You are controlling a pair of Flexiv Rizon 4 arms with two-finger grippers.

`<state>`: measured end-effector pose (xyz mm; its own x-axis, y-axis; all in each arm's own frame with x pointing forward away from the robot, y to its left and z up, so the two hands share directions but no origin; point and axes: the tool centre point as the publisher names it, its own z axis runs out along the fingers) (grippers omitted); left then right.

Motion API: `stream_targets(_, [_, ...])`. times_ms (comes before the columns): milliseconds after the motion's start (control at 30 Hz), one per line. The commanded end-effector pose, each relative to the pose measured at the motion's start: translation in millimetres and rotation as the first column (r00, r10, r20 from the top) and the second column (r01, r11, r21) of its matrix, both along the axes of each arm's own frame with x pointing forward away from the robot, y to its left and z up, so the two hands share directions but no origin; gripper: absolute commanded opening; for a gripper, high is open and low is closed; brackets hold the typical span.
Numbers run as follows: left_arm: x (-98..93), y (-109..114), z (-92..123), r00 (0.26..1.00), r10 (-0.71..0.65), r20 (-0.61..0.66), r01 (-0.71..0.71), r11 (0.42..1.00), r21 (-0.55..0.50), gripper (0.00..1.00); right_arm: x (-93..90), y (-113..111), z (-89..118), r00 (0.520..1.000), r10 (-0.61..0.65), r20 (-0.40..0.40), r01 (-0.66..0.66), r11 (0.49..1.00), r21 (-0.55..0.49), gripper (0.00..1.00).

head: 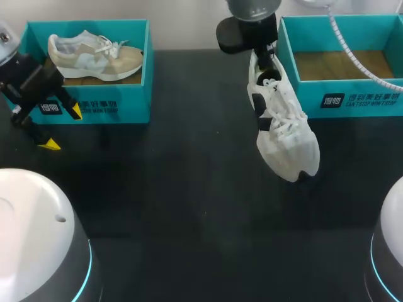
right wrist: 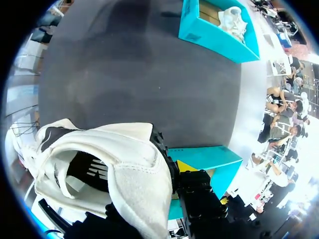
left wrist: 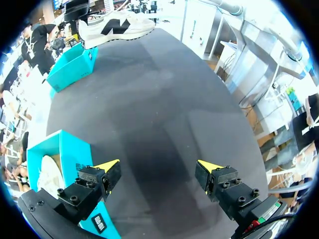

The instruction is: Take the shoe out of the shoebox, open the shoe tongue, remove and reinsert the insole, then place the shoe into the shoebox

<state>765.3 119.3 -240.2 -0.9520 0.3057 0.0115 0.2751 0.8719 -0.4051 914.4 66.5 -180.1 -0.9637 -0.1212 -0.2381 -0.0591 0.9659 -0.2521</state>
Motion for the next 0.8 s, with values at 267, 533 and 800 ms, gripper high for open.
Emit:
stream_targets(267, [-0.8,0.7,0.2,1.000,0.000,0.001,0.000,1.000,0.001,1.00,47.9,-60.3,27.5,0.993,-0.101,0.056,0.106,0.991,-0.079,0.00])
stream_targets(533, [-0.8,0.7,0.2,1.000,0.000,0.001,0.000,1.000,0.001,1.00,103.5,-128.6,55.3,0.975,-0.199,0.102,0.207,0.975,-0.085,0.00])
stream_targets(800, [-0.8,0.7,0.2,1.000,0.000,0.001,0.000,1.000,0.001,1.00,136.9,-159.6,60.8,0.973,-0.214,0.088,0.218,0.976,-0.028,0.00])
